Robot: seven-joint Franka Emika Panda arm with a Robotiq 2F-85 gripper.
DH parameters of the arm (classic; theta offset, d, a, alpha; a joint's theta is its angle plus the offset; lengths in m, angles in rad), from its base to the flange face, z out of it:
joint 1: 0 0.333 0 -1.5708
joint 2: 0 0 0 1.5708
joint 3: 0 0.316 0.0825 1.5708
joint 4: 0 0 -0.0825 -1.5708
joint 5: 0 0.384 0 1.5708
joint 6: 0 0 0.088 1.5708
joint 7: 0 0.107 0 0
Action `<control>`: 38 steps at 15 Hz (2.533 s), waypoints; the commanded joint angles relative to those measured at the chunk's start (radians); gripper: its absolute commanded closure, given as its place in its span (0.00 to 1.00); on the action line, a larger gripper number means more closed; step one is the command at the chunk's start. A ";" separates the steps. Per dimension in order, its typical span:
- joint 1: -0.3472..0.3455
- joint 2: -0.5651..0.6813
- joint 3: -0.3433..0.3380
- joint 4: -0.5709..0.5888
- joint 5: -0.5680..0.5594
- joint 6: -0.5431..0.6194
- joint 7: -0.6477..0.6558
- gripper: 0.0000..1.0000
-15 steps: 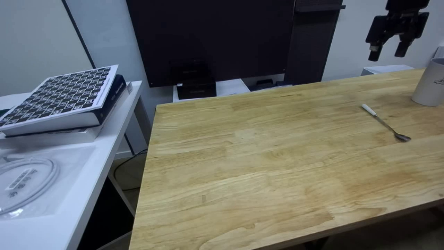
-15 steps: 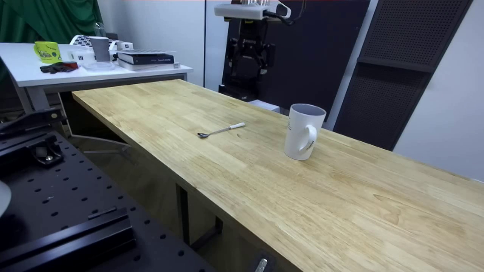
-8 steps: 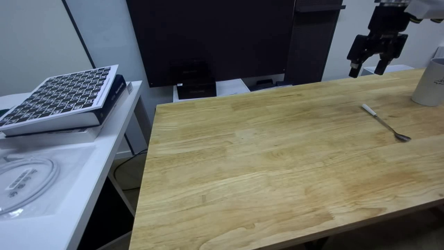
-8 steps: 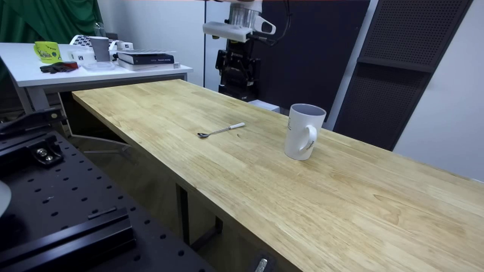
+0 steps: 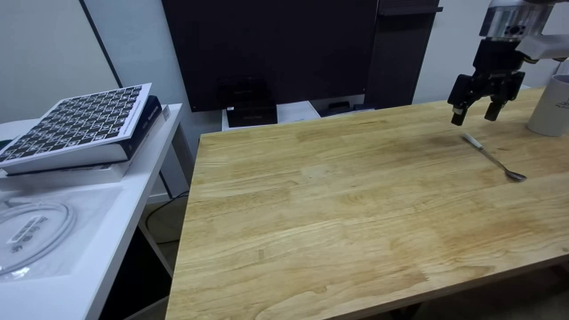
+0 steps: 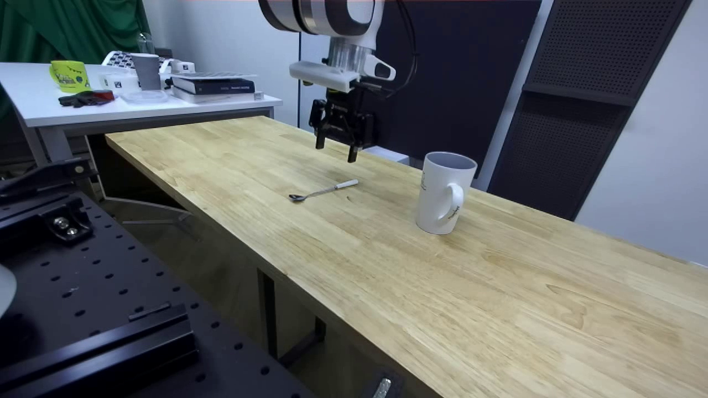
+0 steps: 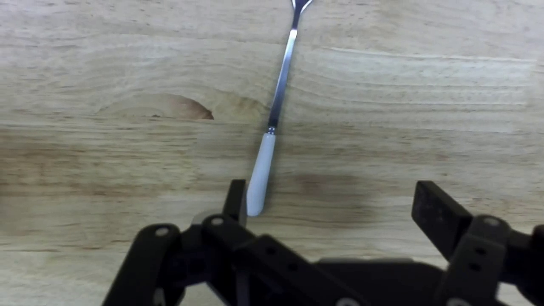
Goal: Put the spoon in the mug
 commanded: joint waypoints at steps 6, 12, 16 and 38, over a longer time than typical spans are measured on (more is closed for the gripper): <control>-0.009 0.041 -0.020 0.016 -0.010 0.002 0.014 0.00; -0.009 0.041 -0.018 0.015 -0.010 0.002 0.013 0.00; -0.006 0.047 -0.023 0.018 -0.007 0.012 0.027 0.00; -0.034 0.172 -0.010 0.056 -0.004 0.216 0.010 0.60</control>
